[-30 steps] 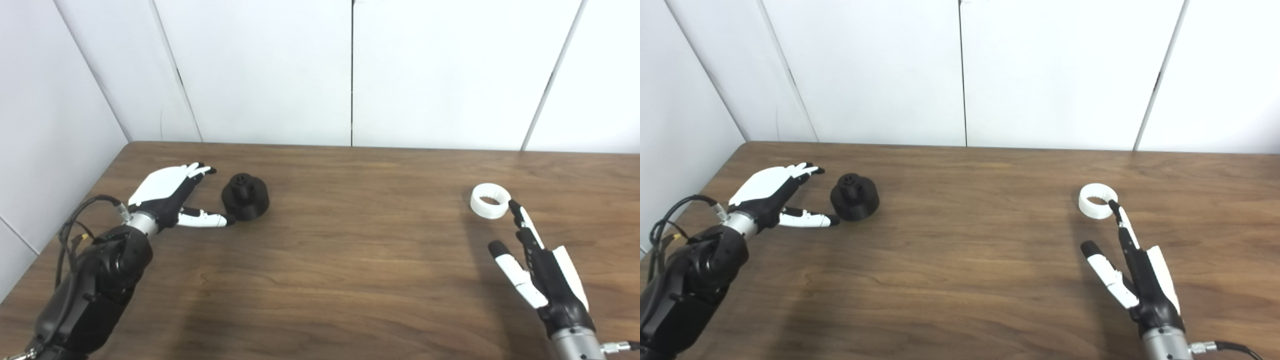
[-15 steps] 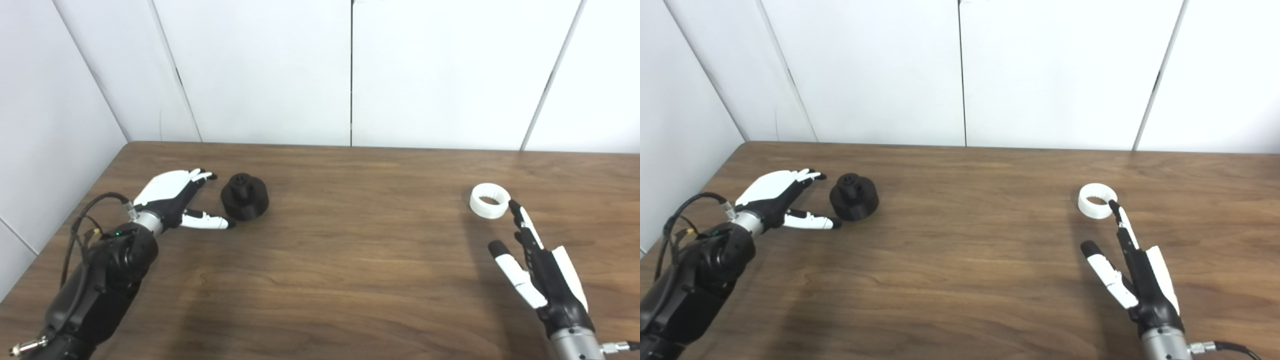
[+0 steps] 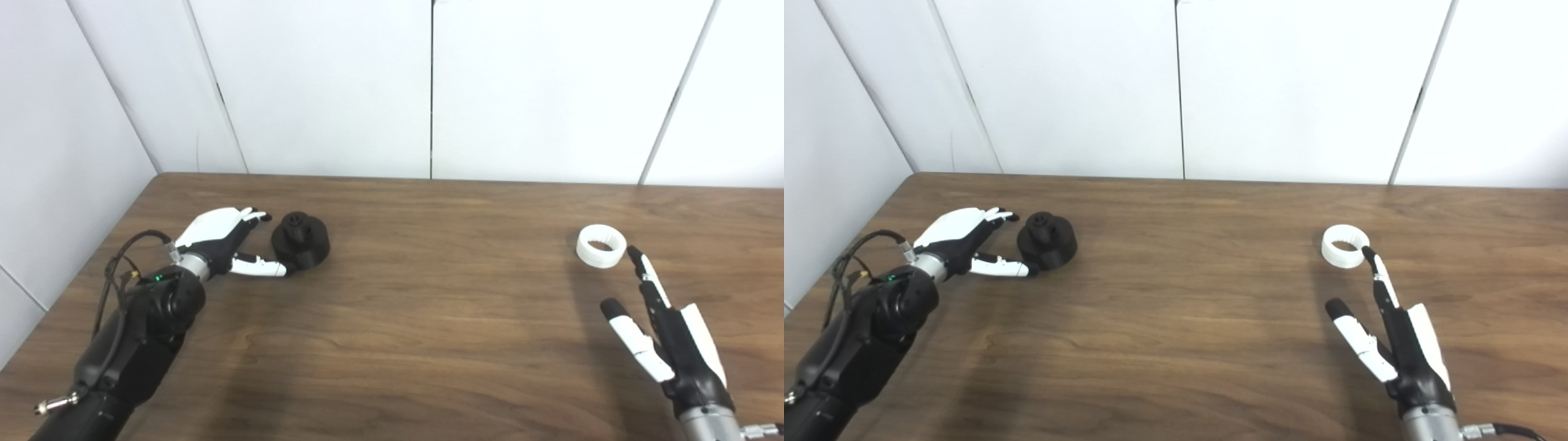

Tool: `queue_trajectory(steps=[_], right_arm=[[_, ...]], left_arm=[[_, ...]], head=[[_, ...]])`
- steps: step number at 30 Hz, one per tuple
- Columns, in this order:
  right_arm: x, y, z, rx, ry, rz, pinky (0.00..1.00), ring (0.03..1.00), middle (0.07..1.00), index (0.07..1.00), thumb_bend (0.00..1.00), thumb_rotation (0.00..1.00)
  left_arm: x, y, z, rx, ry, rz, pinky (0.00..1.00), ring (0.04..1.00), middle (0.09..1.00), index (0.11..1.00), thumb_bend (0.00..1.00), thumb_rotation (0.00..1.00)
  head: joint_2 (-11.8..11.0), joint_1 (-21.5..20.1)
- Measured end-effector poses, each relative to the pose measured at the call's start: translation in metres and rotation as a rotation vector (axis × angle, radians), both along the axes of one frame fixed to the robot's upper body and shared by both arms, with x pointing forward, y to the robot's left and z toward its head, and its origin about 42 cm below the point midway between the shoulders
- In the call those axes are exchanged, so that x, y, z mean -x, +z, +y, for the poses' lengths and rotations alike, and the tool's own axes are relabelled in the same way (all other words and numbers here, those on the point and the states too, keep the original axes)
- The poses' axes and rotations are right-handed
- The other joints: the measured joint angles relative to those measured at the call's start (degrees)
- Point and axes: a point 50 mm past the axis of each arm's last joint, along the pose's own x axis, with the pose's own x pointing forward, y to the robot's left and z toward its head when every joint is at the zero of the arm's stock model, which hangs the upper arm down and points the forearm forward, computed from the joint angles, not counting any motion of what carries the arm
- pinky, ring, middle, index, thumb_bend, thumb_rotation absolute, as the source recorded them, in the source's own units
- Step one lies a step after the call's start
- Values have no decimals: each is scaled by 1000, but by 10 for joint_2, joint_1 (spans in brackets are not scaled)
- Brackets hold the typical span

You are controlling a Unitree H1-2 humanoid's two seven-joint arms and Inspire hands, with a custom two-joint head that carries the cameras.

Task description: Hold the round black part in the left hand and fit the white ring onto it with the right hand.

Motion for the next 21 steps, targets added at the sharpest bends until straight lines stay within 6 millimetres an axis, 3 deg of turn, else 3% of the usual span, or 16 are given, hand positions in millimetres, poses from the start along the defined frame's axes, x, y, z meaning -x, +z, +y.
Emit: queue_trajectory(steps=[21], right_arm=[[12,-1,-9,24,-34,2,1000,1000,1000,1000,715,941]], left_arm=[[-25,0,-6,-28,-51,26,998,1000,1000,919,1000,651]], head=[[-13,-14]])
